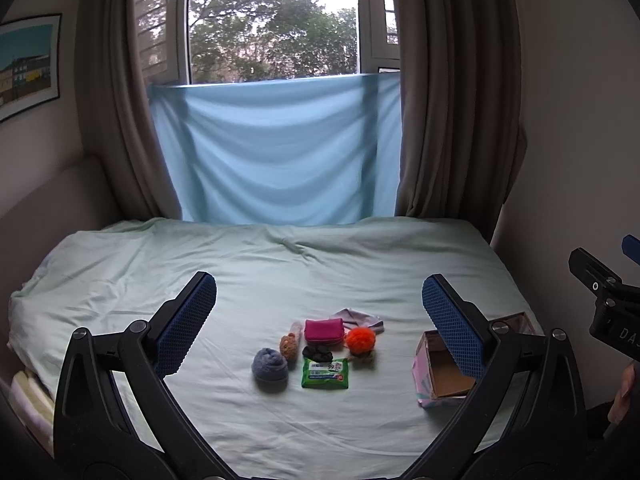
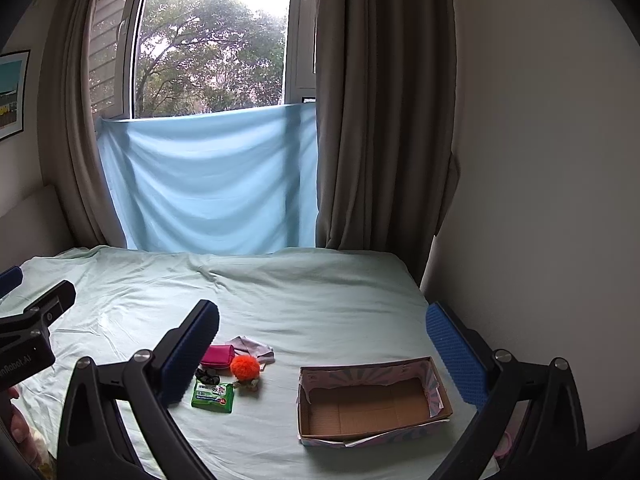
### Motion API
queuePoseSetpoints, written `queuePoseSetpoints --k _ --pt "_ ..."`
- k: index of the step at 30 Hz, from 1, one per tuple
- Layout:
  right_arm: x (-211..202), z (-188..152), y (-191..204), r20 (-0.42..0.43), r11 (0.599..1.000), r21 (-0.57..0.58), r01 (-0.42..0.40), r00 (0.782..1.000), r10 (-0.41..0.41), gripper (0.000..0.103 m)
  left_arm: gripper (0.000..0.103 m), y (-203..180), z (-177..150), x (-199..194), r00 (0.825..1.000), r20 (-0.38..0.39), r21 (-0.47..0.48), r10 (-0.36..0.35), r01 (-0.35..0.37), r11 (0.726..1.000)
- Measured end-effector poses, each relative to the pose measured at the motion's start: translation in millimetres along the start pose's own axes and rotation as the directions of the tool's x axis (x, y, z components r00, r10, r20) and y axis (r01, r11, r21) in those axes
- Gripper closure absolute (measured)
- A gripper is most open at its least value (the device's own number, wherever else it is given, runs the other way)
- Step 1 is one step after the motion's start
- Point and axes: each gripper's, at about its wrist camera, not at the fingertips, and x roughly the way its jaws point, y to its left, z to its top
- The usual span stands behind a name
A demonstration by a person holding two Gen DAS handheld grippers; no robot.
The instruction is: Organize soft objects
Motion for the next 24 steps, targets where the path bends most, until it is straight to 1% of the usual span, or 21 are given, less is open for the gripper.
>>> queuePoseSetpoints --k 16,24 --pt "-2.5 -2.5 -0.4 0.002 1.0 0.003 0.001 1.0 -0.001 0.0 0.001 0.1 -1.4 -0.3 1.0 -0.008 -0.005 -0.002 0.002 1.0" --pt "-4.2 -3.5 -3.3 0.002 1.0 0.019 -0.015 1.0 0.014 0.0 0.001 1.2 -1.9 0.2 1.0 -0.015 -0.011 0.001 -0.001 1.0"
